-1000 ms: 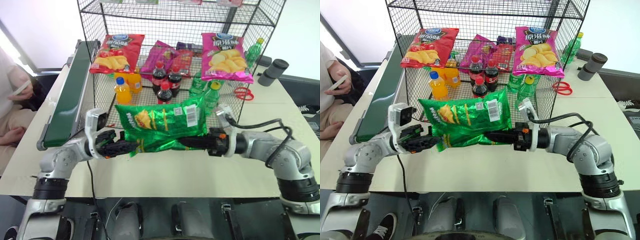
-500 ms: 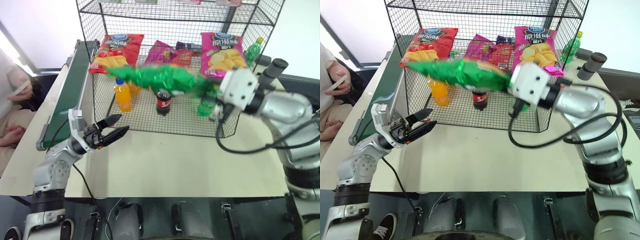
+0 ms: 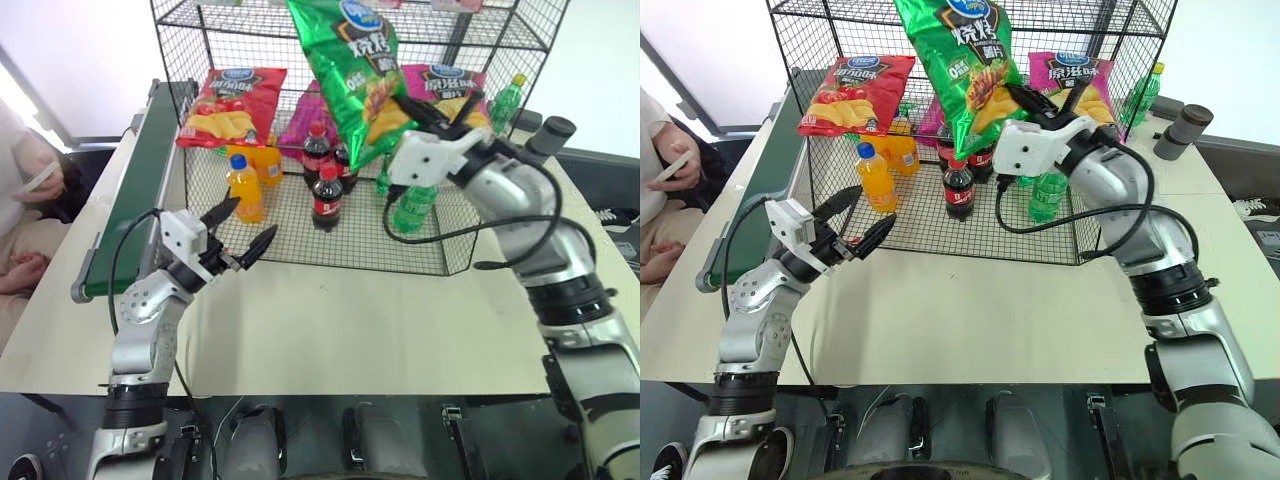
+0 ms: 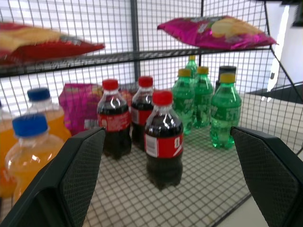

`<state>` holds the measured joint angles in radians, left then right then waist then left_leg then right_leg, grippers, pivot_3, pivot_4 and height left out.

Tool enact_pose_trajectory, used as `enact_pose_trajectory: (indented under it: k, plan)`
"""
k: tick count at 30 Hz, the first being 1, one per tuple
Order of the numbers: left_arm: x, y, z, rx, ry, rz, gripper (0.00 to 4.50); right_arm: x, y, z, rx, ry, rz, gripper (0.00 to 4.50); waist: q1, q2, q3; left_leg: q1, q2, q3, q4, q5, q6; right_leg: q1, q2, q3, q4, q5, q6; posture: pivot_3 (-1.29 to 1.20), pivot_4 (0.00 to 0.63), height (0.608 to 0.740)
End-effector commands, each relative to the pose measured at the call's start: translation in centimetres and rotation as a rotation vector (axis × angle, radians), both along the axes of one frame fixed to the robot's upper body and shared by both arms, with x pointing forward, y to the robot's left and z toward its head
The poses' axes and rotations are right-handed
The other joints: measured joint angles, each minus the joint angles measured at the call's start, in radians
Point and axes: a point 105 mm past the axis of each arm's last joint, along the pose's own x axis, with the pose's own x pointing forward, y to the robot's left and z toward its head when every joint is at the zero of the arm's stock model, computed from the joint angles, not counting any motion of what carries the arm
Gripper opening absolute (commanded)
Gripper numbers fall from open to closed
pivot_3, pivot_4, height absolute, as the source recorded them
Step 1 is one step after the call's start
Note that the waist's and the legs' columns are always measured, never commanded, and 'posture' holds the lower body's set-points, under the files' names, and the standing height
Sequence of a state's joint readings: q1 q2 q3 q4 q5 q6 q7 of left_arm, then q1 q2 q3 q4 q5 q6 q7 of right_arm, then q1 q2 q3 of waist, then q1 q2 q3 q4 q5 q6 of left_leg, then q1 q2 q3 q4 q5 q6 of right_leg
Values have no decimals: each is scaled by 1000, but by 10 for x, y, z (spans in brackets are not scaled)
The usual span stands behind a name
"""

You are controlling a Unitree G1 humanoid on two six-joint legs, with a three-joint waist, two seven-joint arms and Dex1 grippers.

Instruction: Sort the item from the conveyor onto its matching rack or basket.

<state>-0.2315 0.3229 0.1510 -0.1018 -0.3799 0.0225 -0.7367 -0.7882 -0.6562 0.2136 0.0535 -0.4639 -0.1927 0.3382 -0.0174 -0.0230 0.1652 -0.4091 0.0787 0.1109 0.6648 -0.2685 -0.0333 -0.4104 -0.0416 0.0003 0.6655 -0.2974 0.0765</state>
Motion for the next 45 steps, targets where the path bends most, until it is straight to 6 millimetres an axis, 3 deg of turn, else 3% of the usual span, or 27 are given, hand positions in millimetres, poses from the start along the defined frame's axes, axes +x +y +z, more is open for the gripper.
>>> enact_pose_trajectory:
  k: [1, 4, 9, 13, 18, 23, 30, 35, 45]
  plan:
    - [-8, -3, 12, 1, -55, -6, 4500, -25, 11, 25, 106, -96, 160, 291, 0, 0, 0, 0, 0, 0, 0, 0, 0, 0, 0, 0, 0, 0, 0, 0, 150, 740]
    - [-8, 2, 10, -8, -44, 7, 4500, -37, 13, 26, 152, -98, 246, 291, 1, 0, 0, 0, 0, 0, 0, 0, 0, 0, 0, 0, 0, 0, 0, 0, 150, 740]
    - [-7, 0, 12, -11, -63, -2, 4500, -38, 14, 20, 101, -118, 242, 291, 2, 0, 0, 0, 0, 0, 0, 0, 0, 1, -1, 0, 0, 0, 0, 0, 150, 740]
    - [-7, -11, 11, -15, -50, -44, 4500, -34, 24, -6, 8, -31, 270, 291, 1, 0, 0, 1, 0, 0, 0, 0, 0, 1, 0, 0, 0, 0, 0, 0, 150, 740]
    - [-7, -14, 12, -9, -63, -64, 4500, -33, 22, -10, -59, -41, 257, 291, 1, 0, 0, 0, 0, 0, 0, 0, 0, 1, 0, 0, 0, 0, 0, 0, 150, 740]
    - [-6, -16, 11, -10, -58, -66, 4500, -7, 5, -9, -133, -44, 91, 291, 0, 0, 0, 1, 0, 0, 0, 0, 0, 1, 0, 0, 0, 0, 0, 0, 150, 740]
    - [-4, -22, 8, -14, -48, -61, 4500, 28, -2, -3, 28, 57, -102, 291, -3, 0, 0, 1, 0, 1, 0, 1, -1, 1, 0, 0, 0, 0, 0, 0, 150, 740]
    - [-7, -25, 8, -24, -52, -69, 4500, 36, 0, 13, 214, 70, -119, 291, 1, 0, 0, 0, 0, 1, 0, 1, -2, 0, 0, 0, 0, 0, 0, 0, 150, 740]
    - [-8, -28, 10, -20, -63, -71, 4500, 50, 21, 10, 171, 106, -164, 291, -1, 0, 0, 0, 0, 1, 0, 0, 0, 0, 0, 0, 0, 0, 0, 0, 150, 740]
